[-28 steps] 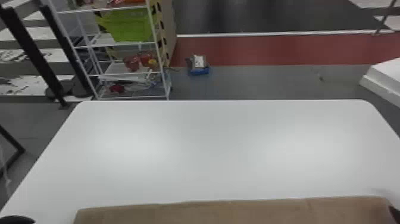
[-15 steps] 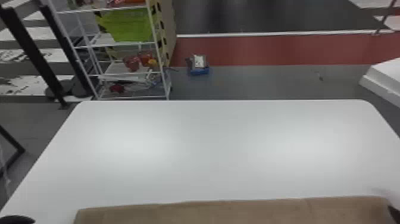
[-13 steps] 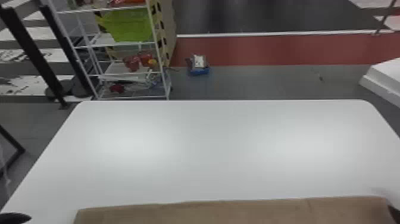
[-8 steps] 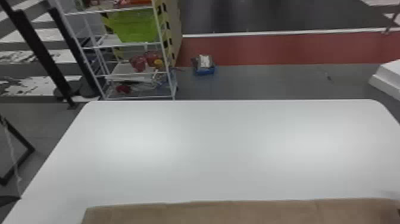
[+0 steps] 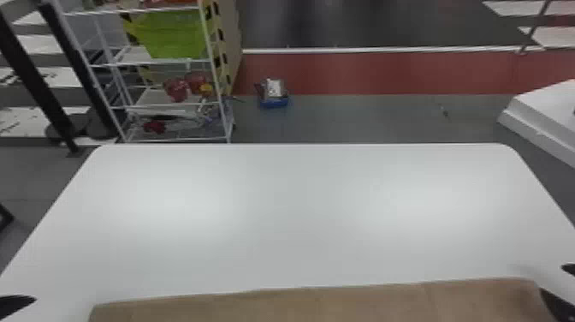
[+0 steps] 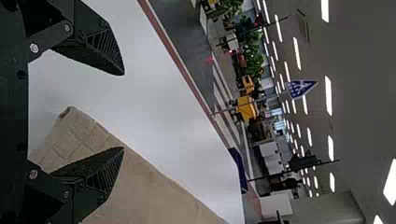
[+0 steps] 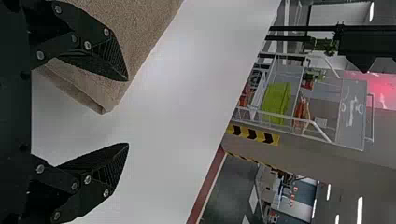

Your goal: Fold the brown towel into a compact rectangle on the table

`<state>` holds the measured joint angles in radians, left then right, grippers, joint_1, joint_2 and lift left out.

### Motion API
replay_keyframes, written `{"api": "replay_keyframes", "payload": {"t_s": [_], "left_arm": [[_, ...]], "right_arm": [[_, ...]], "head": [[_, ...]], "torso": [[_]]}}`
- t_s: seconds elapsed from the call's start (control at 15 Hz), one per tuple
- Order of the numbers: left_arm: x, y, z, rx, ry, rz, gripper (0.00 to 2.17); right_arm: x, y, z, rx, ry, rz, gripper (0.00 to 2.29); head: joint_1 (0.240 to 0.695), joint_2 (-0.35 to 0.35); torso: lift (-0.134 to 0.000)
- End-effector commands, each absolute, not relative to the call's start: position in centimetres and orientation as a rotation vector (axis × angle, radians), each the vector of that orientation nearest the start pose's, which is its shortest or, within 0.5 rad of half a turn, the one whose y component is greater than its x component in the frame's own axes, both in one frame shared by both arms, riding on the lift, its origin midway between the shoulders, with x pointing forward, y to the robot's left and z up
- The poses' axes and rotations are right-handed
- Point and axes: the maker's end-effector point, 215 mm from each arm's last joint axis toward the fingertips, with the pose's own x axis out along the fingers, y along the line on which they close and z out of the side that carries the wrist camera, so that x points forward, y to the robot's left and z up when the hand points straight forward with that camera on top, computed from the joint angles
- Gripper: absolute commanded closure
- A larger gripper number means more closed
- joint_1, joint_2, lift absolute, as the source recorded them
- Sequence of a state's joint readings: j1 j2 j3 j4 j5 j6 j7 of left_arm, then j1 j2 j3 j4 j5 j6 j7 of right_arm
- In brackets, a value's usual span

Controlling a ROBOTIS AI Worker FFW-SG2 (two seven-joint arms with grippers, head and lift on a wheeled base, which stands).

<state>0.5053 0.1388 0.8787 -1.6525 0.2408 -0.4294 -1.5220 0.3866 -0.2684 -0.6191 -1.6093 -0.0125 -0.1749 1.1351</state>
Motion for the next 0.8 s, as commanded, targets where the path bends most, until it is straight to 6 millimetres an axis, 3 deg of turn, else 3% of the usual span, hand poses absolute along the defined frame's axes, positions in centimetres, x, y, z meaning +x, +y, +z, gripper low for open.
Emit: {"api": "replay_keyframes", "payload": {"t_s": [0.0,0.27,0.73], "left_arm": [[25.0,39.8,-37.5,0.282,0.144,-0.763,0.37],[23.9,38.0,-40.2,0.241,0.25,-0.811,0.37],[23.4,37.2,-42.8,0.265,0.347,-0.836,0.38]], "right_arm": [[36.3,-42.3,-41.7,-0.316,0.294,0.588,0.46],[36.1,-42.8,-41.7,-0.319,0.29,0.588,0.46],[36.0,-43.3,-41.7,-0.335,0.286,0.586,0.46]], "head": [[0.695,0.026],[0.695,-0.062],[0.695,-0.115]], "torso": [[-0.123],[-0.123],[-0.123]]}}
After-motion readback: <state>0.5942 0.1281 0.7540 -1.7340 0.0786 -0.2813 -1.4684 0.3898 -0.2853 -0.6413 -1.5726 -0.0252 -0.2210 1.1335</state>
